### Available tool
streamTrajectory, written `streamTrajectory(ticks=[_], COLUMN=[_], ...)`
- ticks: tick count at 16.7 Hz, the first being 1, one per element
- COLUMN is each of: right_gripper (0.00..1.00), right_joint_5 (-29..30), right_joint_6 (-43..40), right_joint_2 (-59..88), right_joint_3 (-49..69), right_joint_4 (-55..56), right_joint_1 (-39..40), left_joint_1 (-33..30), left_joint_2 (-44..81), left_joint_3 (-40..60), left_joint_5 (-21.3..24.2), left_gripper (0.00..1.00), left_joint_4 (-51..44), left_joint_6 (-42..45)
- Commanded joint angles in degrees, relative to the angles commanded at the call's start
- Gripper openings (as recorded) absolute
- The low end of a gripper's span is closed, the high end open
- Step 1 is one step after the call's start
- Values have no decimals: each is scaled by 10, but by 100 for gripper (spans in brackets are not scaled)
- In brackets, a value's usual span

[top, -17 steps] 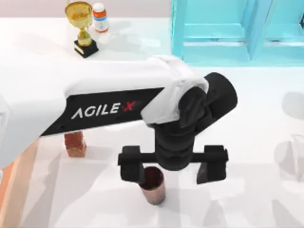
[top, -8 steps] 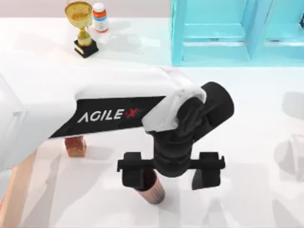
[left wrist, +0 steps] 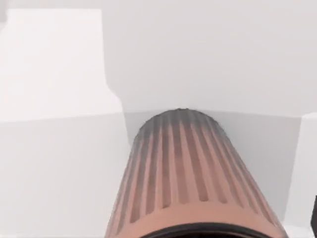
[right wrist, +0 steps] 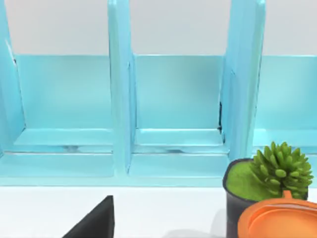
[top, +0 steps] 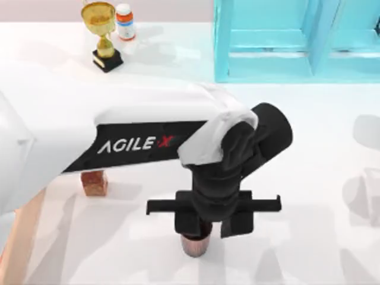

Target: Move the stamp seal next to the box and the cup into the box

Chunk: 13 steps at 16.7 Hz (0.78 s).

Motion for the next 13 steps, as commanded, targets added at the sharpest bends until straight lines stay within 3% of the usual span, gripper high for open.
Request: streamTrajectory(ticks=[2, 3, 13], right_gripper=[100, 100, 100], right_joint_5=[0, 0, 0], right_joint_6=[0, 0, 0], right_joint_2=[0, 0, 0], right_joint_3=[0, 0, 0], right_joint_4=[0, 0, 0], right_joint_1=[0, 0, 0], left_joint_1=[0, 0, 6], left_joint_2=[0, 0, -10], left_joint_3=[0, 0, -1], left_joint_5=[0, 0, 0], left_gripper=[2, 0, 0], left_joint_4=[0, 0, -9], left_joint_6=[0, 0, 7])
